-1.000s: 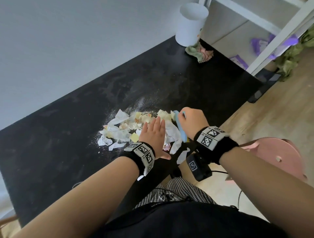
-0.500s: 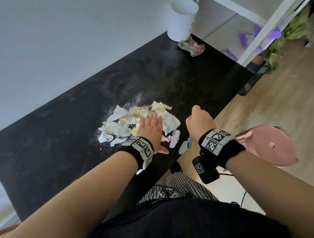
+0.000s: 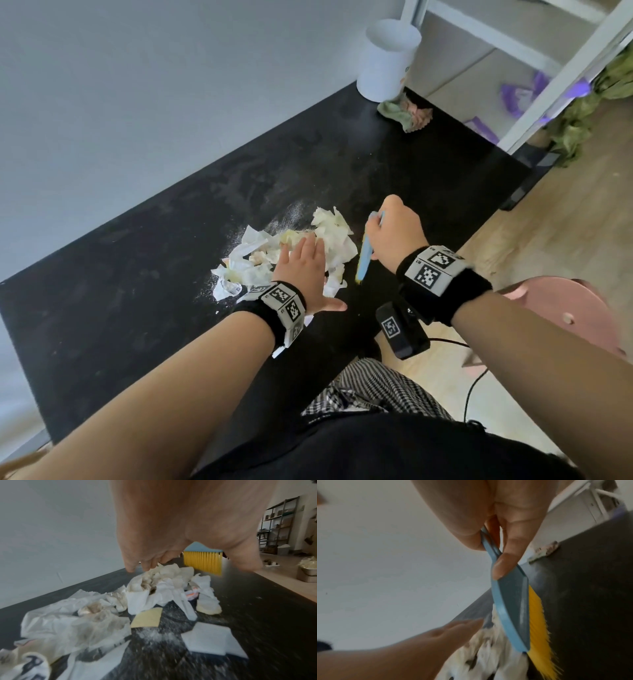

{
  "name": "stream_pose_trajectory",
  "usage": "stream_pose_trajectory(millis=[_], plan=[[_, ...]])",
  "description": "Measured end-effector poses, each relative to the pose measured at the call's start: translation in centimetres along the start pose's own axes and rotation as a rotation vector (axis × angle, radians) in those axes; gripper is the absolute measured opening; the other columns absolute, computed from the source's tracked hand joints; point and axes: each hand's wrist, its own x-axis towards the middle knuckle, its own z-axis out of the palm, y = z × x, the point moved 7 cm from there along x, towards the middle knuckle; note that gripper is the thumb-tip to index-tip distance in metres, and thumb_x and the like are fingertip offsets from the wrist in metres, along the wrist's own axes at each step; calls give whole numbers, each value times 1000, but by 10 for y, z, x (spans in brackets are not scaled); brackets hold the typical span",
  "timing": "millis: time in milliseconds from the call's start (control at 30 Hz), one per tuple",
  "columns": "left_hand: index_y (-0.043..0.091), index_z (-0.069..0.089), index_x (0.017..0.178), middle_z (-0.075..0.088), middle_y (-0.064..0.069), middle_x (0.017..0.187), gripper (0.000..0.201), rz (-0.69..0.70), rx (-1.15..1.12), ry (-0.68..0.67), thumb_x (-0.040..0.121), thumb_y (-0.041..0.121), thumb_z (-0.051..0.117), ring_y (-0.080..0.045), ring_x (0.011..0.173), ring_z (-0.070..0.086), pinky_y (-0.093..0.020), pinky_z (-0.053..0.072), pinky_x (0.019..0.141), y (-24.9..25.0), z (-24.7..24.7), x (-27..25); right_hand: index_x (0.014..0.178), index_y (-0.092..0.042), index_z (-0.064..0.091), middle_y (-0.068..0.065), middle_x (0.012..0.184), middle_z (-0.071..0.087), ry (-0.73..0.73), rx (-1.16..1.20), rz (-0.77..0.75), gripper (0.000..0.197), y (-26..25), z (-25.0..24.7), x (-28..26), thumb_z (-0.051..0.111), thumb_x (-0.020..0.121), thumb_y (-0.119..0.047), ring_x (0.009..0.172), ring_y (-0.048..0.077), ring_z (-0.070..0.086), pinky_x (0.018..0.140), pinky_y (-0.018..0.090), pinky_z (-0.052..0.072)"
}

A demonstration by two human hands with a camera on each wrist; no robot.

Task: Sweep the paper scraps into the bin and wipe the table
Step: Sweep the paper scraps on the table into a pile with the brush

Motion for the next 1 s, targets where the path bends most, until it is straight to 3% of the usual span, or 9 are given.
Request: stream_pose_trajectory(millis=[67,167,300,500,700,867,1000], plan=[[5,-9,150,-8,-10,159,117,-15,-44,16,76,78,46,-25,146,-5,-45,2,119,0,-7,8,94,-9,42,12,96,56,30,-66,-45,9,-2,-18,16,43,96,-17,91,30,63,78,38,55],[6,-9,150,-8,-9,159,115,-47,-74,14,77,77,44,-24,146,-5,-43,2,119,0,-16,25,97,-8,44,14,99,60,10,-237,-104,14,2,-29,47,39,99,-20,93,31,60,69,35,42],[6,-8,150,-8,-9,159,115,-125,-94,13,77,76,46,-24,146,-4,-42,1,119,-3,-27,47,109,-4,48,16,101,65,-142,-417,-183,25,8,-6,80,35,100,-24,92,32,62,71,38,46],[6,-11,150,-10,-8,159,126,-275,-123,-71,70,78,54,-23,146,-5,-43,0,119,-12,-30,69,104,1,58,20,99,65,-422,-264,-420,33,-25,23,91,36,99,-24,93,37,60,78,39,47],[7,-9,150,-7,-7,159,132,-468,-223,-63,63,84,53,-23,147,-4,-41,1,119,-29,-31,62,108,-2,55,19,104,64,-335,-346,-551,31,-56,7,156,36,100,-24,98,35,60,81,39,47],[6,-11,150,-9,-7,159,131,-623,-295,-73,65,84,51,-23,146,-6,-43,0,119,-40,-23,38,107,-1,55,20,102,66,-492,-394,-737,30,-79,65,130,38,100,-24,97,38,60,68,34,37],[5,-9,150,-6,-7,159,132,-695,-346,-47,63,84,52,-22,147,-4,-43,1,119,-47,-16,20,101,1,61,19,101,66,-676,-365,-881,31,-96,83,96,39,98,-21,94,36,58,75,36,43]])
